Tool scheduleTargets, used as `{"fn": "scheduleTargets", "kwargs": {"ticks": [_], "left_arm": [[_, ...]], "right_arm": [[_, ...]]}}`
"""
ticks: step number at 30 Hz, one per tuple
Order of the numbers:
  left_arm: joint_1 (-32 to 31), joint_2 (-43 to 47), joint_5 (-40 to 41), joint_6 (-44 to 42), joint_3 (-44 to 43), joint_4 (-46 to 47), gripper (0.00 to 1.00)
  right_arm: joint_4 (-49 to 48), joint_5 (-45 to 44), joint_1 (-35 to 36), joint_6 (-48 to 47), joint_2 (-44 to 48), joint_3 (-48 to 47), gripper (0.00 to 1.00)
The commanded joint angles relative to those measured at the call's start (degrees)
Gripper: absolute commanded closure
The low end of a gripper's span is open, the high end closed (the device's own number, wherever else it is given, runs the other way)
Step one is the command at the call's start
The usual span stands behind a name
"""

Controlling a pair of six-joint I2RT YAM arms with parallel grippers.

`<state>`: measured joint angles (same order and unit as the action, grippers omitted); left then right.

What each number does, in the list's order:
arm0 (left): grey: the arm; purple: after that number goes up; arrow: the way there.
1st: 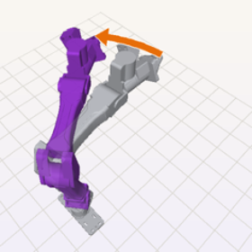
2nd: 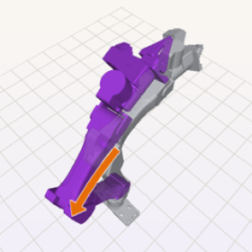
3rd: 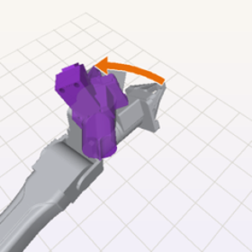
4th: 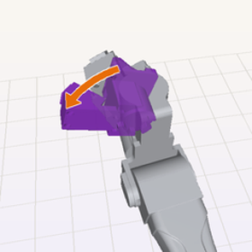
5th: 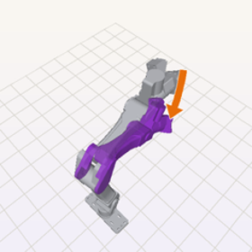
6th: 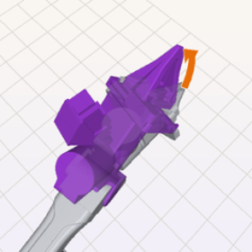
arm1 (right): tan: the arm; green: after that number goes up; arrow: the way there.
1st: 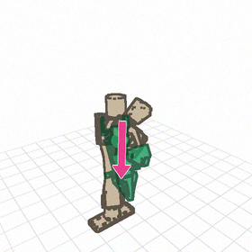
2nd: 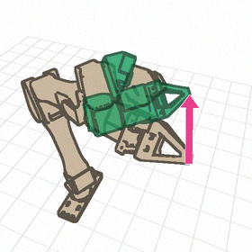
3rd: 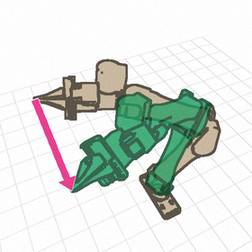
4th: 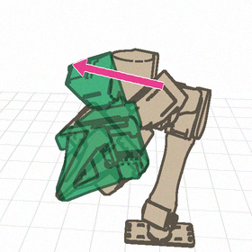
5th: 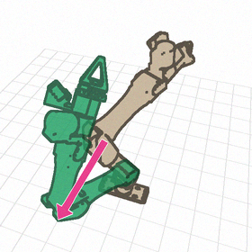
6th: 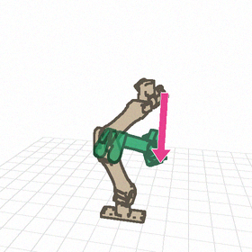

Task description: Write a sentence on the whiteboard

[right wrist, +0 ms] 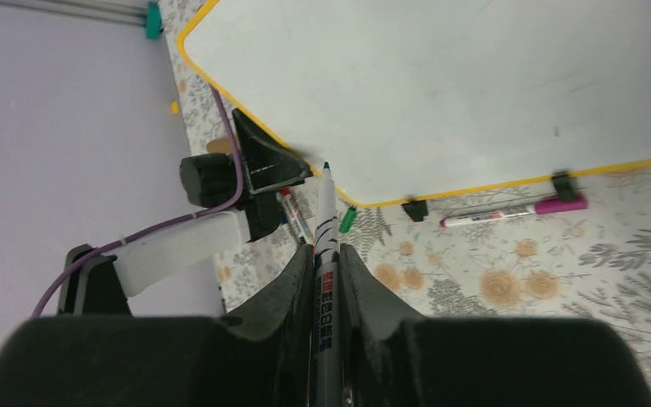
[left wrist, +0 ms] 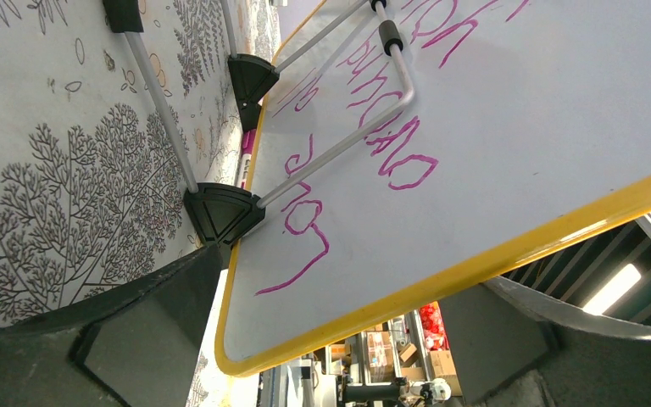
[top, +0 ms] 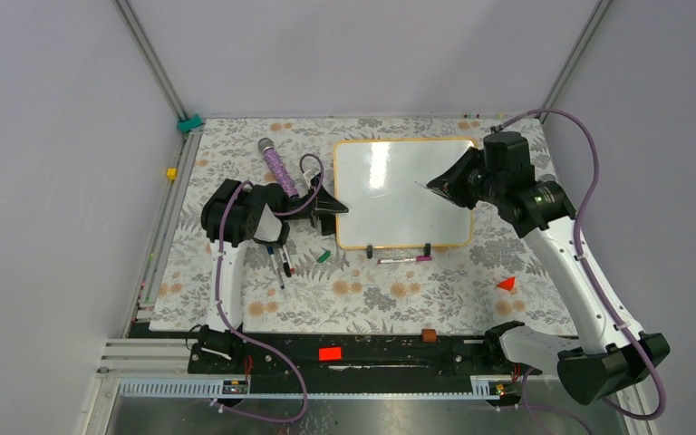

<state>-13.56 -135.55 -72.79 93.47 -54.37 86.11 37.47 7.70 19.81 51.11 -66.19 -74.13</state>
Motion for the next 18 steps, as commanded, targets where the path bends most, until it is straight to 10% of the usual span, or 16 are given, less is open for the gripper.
{"fn": "scheduleTargets", "kwargs": {"ticks": [1,18], "left_arm": [[-0.49,-5.04,2.16,-2.68,1.30,-1.38,0.01],[-0.25,-5.37,2.69,-4.40,0.43,-1.82,0.01]], "right_arm": [[10.27,-6.12,0.14,-5.98,-0.56,-7.26,1.00],[1.63,-0.48,0.23,-8.24,-0.03,-4.41,1.00]]}}
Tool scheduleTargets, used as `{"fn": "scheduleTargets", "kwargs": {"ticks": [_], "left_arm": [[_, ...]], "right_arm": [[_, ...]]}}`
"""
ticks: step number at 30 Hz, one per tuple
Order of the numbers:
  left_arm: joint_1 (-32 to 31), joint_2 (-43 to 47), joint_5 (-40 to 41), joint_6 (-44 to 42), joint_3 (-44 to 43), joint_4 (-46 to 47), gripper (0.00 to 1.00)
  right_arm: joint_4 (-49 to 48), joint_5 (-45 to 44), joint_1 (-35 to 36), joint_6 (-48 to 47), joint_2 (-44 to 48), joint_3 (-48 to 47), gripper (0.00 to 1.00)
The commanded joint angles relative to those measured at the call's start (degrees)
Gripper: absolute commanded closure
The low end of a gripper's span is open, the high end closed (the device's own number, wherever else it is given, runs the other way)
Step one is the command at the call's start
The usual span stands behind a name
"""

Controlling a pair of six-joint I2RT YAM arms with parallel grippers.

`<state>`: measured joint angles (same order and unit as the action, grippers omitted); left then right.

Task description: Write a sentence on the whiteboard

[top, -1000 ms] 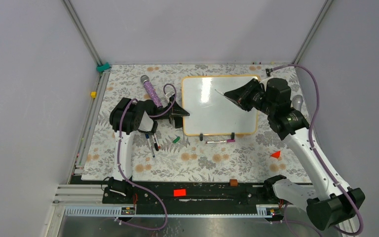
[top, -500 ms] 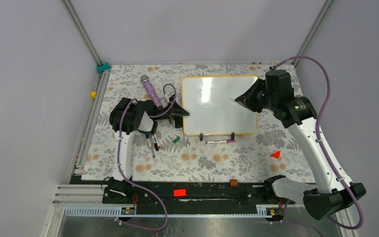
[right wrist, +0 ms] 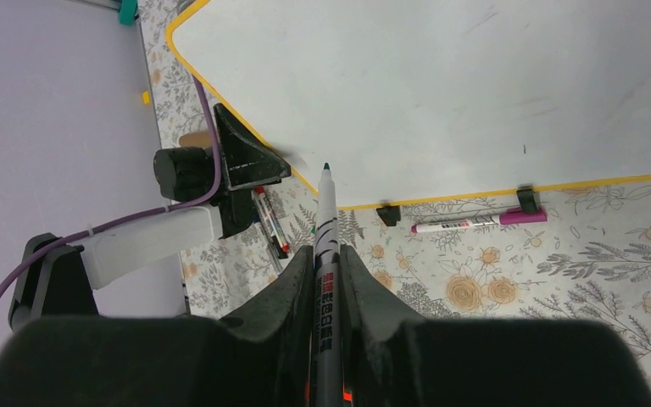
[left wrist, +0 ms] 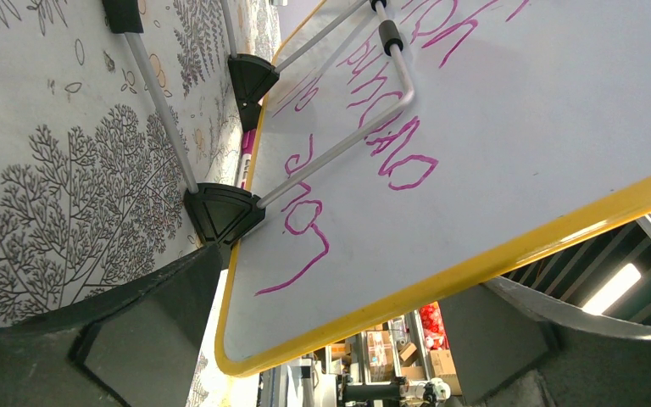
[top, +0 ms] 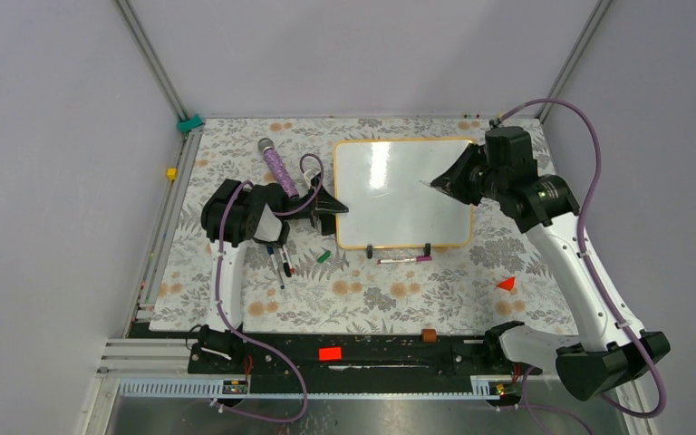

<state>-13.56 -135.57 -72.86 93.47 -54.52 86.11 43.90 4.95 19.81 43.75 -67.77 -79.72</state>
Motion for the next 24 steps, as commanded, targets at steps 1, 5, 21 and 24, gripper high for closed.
{"fn": "scheduleTargets", "kwargs": {"ticks": [1,5,21,24], "left_arm": [[-0.30,-5.37,2.58,-4.21,0.56,-1.83,0.01],[-0.26,-5.50,2.00,-4.01,-0.13,-2.46,0.01],[-0.41,-5.59,2.50,-3.74,-0.42,-2.63,0.01],[-0.48,-5.50,2.65,-3.82,-0.02,-2.37,0.01]], "right_arm": [[-4.94,2.31,0.23,-1.11,1.51,1.15,1.00],[-6.63,4.27,0.91,-2.91,1.04,0.81,1.00],[0.95,-11.17,14.33,-7.47,-10.04,-12.81,1.00],[2.00,-14.75,17.04,-8.24,-11.82,-15.54,1.00]]}}
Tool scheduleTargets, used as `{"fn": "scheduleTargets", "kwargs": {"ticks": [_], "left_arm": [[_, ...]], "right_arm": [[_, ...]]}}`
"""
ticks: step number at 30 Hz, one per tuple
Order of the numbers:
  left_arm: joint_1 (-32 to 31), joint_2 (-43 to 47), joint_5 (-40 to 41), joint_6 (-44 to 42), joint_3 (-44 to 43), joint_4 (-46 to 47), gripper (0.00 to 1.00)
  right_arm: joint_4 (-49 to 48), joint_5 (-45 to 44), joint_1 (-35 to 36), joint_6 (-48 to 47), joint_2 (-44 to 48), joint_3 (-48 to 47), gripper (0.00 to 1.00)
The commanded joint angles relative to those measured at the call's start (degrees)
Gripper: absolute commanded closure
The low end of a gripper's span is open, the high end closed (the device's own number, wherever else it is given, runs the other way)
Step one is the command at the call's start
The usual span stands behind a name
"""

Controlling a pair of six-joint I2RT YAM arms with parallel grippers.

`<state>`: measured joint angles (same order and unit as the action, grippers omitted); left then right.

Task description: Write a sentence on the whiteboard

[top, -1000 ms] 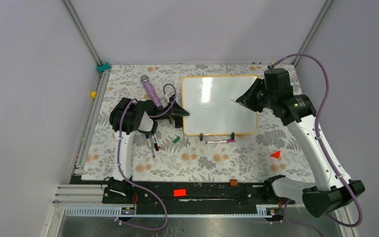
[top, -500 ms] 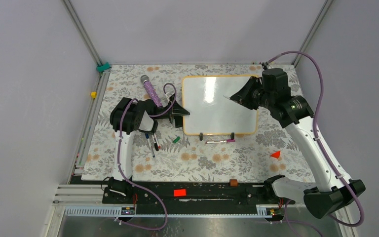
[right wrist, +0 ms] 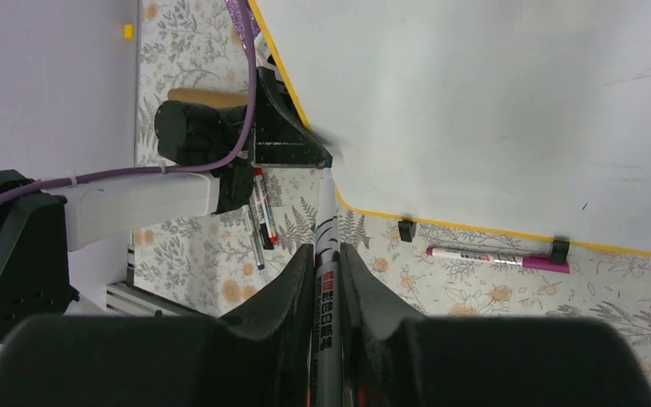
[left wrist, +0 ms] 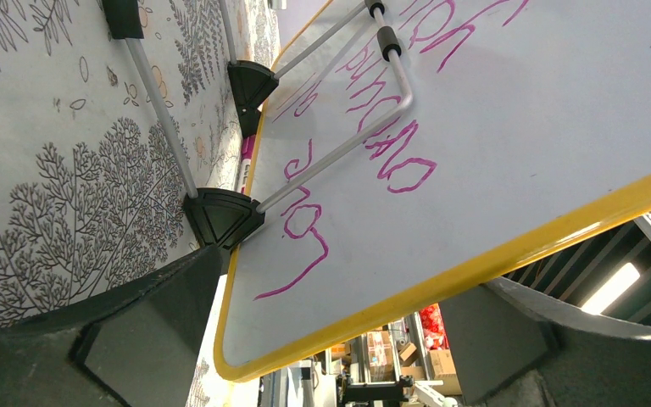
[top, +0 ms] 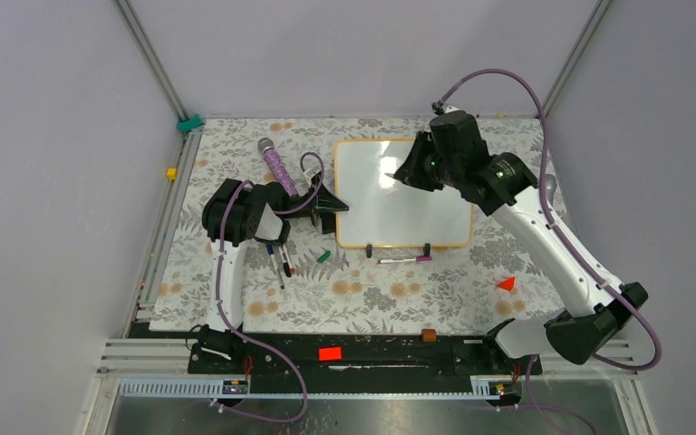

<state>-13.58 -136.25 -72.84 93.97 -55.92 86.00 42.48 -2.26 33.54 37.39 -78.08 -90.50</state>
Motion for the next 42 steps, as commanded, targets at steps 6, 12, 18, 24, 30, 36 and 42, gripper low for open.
{"fn": "scheduleTargets", "kwargs": {"ticks": [6,12,18,24,30,36,42], "left_arm": [[-0.54,-4.75,2.92,-3.63,1.43,-2.19,0.01],[-0.55,-4.73,3.04,-4.59,1.52,-2.17,0.01],[-0.50,-4.73,2.87,-5.81,1.46,-2.19,0.01],[-0.43,-4.91,2.55,-5.80,1.00,-2.60,0.01],[-0.43,-4.97,2.62,-6.02,0.64,-2.78,0.01],[-0.30,-5.18,1.60,-9.72,-0.13,-3.40,0.01],[-0.30,-5.18,0.06,-11.14,-0.12,-3.36,0.01]], "right_arm": [[3.79,-10.96,6.51,-5.28,-3.48,-8.26,1.00],[8.52,-10.60,6.56,-7.93,-7.64,-14.60,1.00],[7.74,-11.81,6.57,-6.97,-6.88,-15.03,1.00],[7.97,-12.43,6.62,-6.83,-6.43,-14.57,1.00],[7.87,-11.94,6.60,-6.99,-6.31,-13.95,1.00],[8.91,-12.75,6.58,-7.21,-6.82,-16.60,1.00],[8.91,-12.19,6.62,-7.08,-7.12,-17.26,1.00]]}}
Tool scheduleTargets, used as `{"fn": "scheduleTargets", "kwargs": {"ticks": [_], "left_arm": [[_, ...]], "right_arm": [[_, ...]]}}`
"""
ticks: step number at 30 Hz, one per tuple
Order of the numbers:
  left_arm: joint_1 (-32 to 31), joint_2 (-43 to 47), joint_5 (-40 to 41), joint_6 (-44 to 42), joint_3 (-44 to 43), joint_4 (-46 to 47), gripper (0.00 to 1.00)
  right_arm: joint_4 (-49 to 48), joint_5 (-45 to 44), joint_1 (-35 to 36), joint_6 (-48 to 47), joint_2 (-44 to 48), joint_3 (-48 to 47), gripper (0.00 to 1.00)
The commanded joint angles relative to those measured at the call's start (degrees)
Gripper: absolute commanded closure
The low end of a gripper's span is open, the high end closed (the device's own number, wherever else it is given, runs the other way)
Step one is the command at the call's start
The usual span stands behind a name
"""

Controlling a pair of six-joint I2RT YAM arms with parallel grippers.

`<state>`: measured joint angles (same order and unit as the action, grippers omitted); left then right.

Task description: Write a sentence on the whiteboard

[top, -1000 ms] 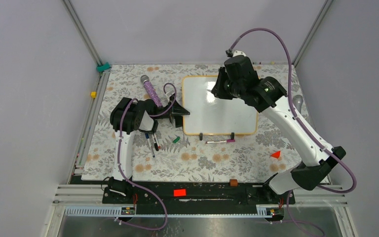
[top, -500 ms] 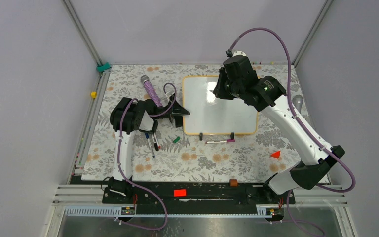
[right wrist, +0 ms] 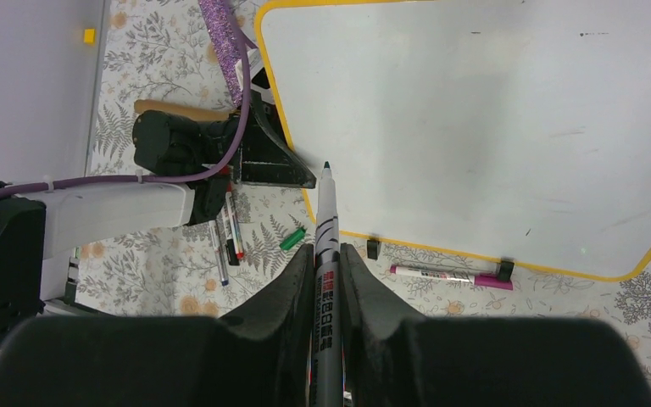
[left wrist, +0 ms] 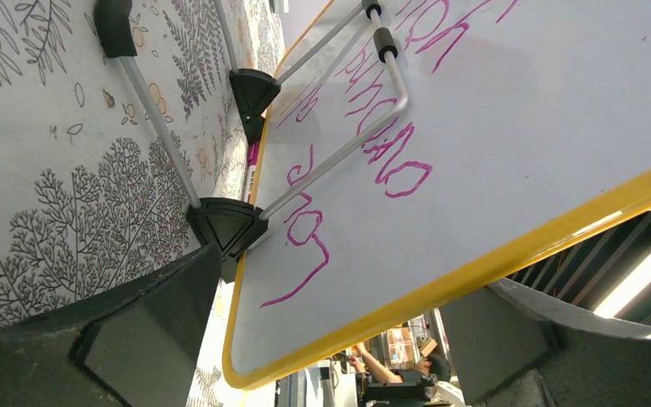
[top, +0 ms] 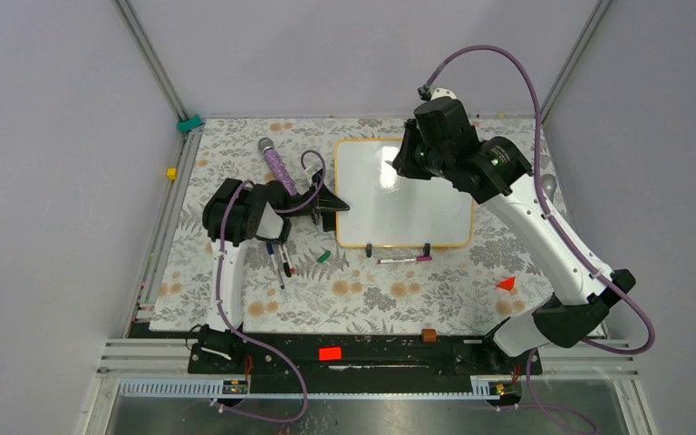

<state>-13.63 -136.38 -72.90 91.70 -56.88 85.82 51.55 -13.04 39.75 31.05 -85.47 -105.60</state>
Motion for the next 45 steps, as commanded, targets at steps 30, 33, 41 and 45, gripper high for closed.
{"fn": "scheduleTargets", "kwargs": {"ticks": [30,33,41,45], "left_arm": [[0.05,-5.41,-2.05,1.29,-0.72,-4.36,0.01],[0.00,-5.39,-1.88,0.12,-0.62,-4.31,0.01],[-0.07,-5.31,-1.70,-3.59,-0.42,-4.17,0.01],[-0.07,-5.35,-1.96,-5.62,-0.47,-4.22,0.01]], "right_arm": [[-0.20,0.51,0.41,0.14,-0.30,-0.94,1.00],[-0.19,0.47,0.40,-0.01,-0.36,-0.87,1.00],[-0.17,0.32,0.42,-0.03,-0.16,-0.51,1.00],[-0.44,0.42,0.35,-0.04,0.22,0.21,1.00]]}}
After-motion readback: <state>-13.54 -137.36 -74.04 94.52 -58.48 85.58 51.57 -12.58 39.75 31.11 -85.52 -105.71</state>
